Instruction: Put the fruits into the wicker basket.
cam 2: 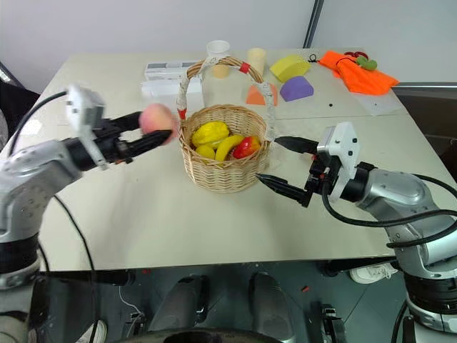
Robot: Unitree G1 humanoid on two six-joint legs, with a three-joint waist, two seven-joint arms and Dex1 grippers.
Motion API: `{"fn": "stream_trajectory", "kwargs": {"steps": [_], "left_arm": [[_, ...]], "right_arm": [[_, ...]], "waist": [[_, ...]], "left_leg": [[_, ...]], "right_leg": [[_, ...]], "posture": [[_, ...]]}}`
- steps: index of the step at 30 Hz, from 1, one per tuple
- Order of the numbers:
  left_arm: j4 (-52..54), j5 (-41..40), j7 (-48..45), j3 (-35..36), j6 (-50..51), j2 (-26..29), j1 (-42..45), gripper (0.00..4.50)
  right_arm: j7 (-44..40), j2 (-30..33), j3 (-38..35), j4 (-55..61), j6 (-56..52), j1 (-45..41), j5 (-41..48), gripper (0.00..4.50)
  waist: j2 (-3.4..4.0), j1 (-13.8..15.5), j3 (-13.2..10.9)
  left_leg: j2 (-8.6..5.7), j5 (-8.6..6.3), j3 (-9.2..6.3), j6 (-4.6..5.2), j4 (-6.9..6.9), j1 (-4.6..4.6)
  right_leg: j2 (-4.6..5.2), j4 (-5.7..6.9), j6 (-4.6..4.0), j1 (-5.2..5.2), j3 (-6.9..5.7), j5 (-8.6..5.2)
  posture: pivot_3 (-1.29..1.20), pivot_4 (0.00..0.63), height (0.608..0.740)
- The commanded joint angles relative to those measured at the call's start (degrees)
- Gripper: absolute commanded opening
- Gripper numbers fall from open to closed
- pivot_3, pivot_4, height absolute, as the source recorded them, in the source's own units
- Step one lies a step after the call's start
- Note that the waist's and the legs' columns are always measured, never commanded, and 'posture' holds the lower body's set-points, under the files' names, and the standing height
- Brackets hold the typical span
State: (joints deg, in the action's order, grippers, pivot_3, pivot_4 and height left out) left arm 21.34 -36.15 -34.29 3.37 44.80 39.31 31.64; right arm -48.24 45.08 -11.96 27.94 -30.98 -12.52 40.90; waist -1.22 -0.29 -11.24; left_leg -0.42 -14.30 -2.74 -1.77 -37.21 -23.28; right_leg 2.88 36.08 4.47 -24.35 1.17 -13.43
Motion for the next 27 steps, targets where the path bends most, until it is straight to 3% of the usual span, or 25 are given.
{"fn": "stream_trajectory", "kwargs": {"steps": [1, 5, 6, 8, 13, 18, 27], "left_arm": [[-1.5, 5.2, 0.9, -6.4, -0.7, -2.1, 5.3, 2.71], [-7.9, 8.3, 2.5, -9.4, -0.1, -6.9, 10.5, 2.71], [-9.0, 9.0, 2.2, -9.9, -0.8, -7.5, 10.9, 3.68], [-10.1, 10.6, 1.4, -10.7, -2.1, -8.1, 11.1, 4.48], [-8.8, 11.1, -3.4, -10.3, -6.3, -7.6, 9.1, 4.48], [-4.2, 6.3, -12.2, -6.6, -11.1, -5.7, 3.2, 4.48], [-0.6, 3.5, -15.6, -3.3, -10.8, -3.6, -1.0, 4.48]], "right_arm": [[1.1, -0.2, -1.5, 1.3, 0.9, -0.8, -0.2, 4.5], [5.6, -1.0, -1.5, 1.0, -1.1, -0.2, -1.4, 4.5], [7.5, -0.8, -1.4, 0.6, -1.7, 0.3, -3.0, 4.5], [11.8, -0.1, -1.0, -0.7, -4.0, 1.1, -6.7, 4.5], [22.9, -2.6, -1.9, -6.3, -7.9, -1.1, -13.5, 4.5], [44.0, -12.2, -5.3, -10.7, -21.3, -10.4, -18.4, 4.5], [64.9, -28.2, -12.4, -17.5, -39.2, -26.0, -25.4, 4.5]], "waist": [[0.0, -0.3, 0.0], [0.0, -0.5, 0.0], [0.0, -0.5, 0.0], [0.0, -0.5, 0.0], [0.02, -0.5, 0.0], [0.08, -0.7, 0.0], [0.12, -0.4, 0.0]], "left_leg": [[0.01, 0.0, 0.0, 0.0, 0.0, 0.0], [0.11, -0.04, -0.04, 0.07, 0.04, 0.0], [0.13, -0.05, -0.06, 0.08, 0.05, 0.03], [0.15, -0.05, -0.07, 0.09, 0.09, 0.06], [0.16, -0.05, -0.05, 0.08, 0.06, 0.04], [0.22, -0.04, 0.04, 0.08, 0.08, 0.05], [0.19, -0.03, 0.04, 0.07, 0.06, -0.01]], "right_leg": [[-0.05, 0.0, 0.07, 0.0, 0.01, 0.02], [-0.25, 0.03, 0.28, -0.05, 0.02, 0.1], [-0.3, 0.07, 0.3, -0.05, 0.02, 0.11], [-0.32, 0.1, 0.31, -0.07, 0.01, 0.12], [-0.3, 0.1, 0.29, -0.08, 0.03, 0.12], [-0.3, 0.14, 0.25, -0.15, 0.12, 0.13], [-0.29, 0.18, 0.25, -0.2, 0.13, 0.14]], "posture": [[0.0, 0.15, 0.74], [0.0, 0.15, 0.74], [0.0, 0.15, 0.74], [0.0, 0.15, 0.74], [0.0, 0.15, 0.74], [0.0, 0.15, 0.74], [0.0, 0.15, 0.74]]}}
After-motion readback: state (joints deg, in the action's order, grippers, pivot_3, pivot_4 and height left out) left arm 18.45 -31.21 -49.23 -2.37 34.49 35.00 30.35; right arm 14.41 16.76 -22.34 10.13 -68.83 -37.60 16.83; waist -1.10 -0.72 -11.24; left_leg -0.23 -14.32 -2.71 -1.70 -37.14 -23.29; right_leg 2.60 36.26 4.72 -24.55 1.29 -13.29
